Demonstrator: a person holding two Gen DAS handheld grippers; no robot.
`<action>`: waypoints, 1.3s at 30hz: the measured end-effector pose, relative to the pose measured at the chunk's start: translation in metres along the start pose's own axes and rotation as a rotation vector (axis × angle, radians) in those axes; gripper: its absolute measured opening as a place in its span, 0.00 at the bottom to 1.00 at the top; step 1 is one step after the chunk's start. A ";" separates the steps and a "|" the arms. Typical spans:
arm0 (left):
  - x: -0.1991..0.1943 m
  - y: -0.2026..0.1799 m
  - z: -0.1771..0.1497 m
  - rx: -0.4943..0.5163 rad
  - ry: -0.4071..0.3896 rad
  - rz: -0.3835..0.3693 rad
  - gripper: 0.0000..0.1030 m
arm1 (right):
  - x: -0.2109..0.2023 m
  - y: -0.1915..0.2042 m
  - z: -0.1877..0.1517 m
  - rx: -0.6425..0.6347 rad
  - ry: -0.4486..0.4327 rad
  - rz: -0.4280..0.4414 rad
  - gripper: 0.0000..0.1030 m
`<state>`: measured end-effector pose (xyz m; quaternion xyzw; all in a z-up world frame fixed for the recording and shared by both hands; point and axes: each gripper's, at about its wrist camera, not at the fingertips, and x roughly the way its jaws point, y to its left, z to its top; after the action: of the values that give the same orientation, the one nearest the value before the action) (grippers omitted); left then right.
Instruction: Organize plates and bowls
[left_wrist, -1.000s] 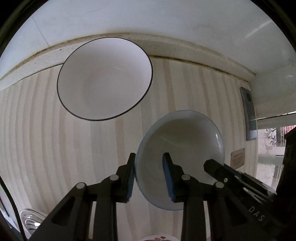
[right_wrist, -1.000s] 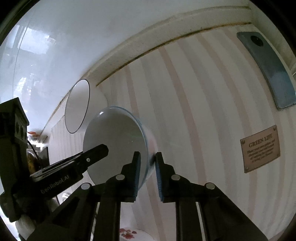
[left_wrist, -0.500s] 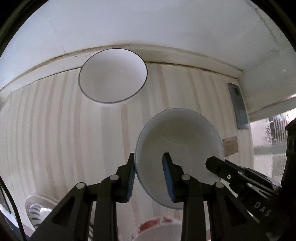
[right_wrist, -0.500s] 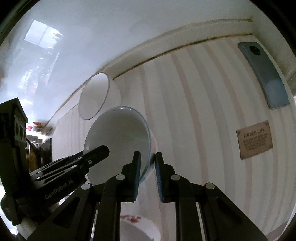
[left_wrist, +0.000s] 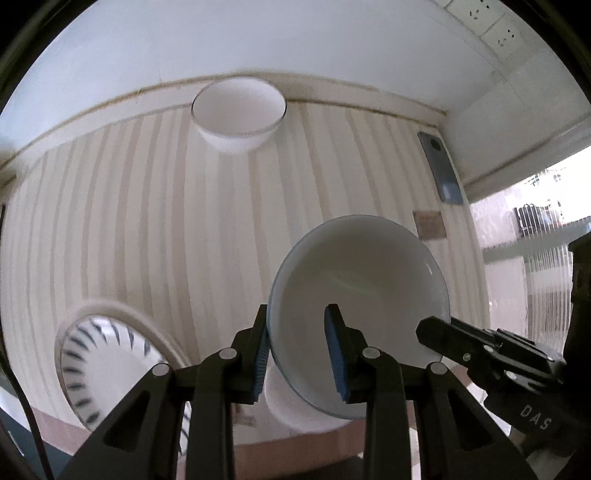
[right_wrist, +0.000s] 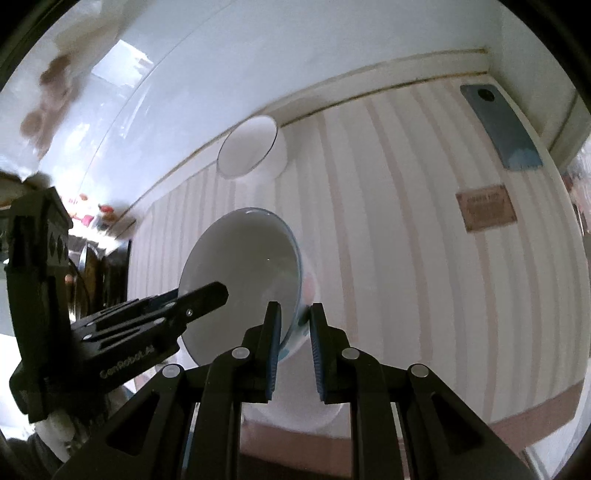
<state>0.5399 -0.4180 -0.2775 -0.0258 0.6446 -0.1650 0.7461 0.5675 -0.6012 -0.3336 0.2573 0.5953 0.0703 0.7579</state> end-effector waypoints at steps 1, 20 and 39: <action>0.000 0.001 -0.006 0.002 0.006 -0.003 0.25 | -0.001 0.001 -0.008 0.001 0.008 0.002 0.17; 0.036 -0.001 -0.040 0.078 0.081 0.042 0.25 | 0.027 -0.023 -0.074 0.086 0.087 -0.001 0.17; 0.057 0.002 -0.051 0.059 0.120 0.052 0.25 | 0.044 -0.031 -0.074 0.096 0.147 -0.022 0.17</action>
<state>0.4973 -0.4235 -0.3406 0.0229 0.6835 -0.1656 0.7106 0.5039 -0.5870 -0.3981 0.2809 0.6548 0.0520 0.6997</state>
